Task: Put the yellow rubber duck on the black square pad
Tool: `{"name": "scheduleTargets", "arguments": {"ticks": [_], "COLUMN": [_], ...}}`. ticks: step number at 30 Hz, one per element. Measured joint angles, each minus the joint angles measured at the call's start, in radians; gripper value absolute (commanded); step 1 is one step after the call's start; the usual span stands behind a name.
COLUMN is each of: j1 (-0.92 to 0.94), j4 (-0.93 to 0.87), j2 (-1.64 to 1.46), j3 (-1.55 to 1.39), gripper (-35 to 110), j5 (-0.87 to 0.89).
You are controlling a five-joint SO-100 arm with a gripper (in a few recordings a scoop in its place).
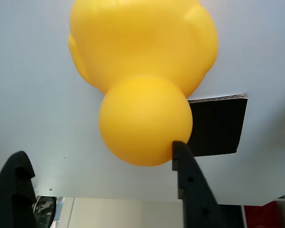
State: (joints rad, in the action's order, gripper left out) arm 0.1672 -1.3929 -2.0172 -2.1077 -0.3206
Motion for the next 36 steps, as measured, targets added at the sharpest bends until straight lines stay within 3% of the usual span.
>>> {"name": "scheduleTargets", "arguments": {"ticks": [17,36], "j1": [-0.112,-0.029], "j4": [0.0,0.008], "j2": [0.0,0.135], "j3": [0.0,0.025], "gripper": [34,34], "j5": [0.0,0.002]}}
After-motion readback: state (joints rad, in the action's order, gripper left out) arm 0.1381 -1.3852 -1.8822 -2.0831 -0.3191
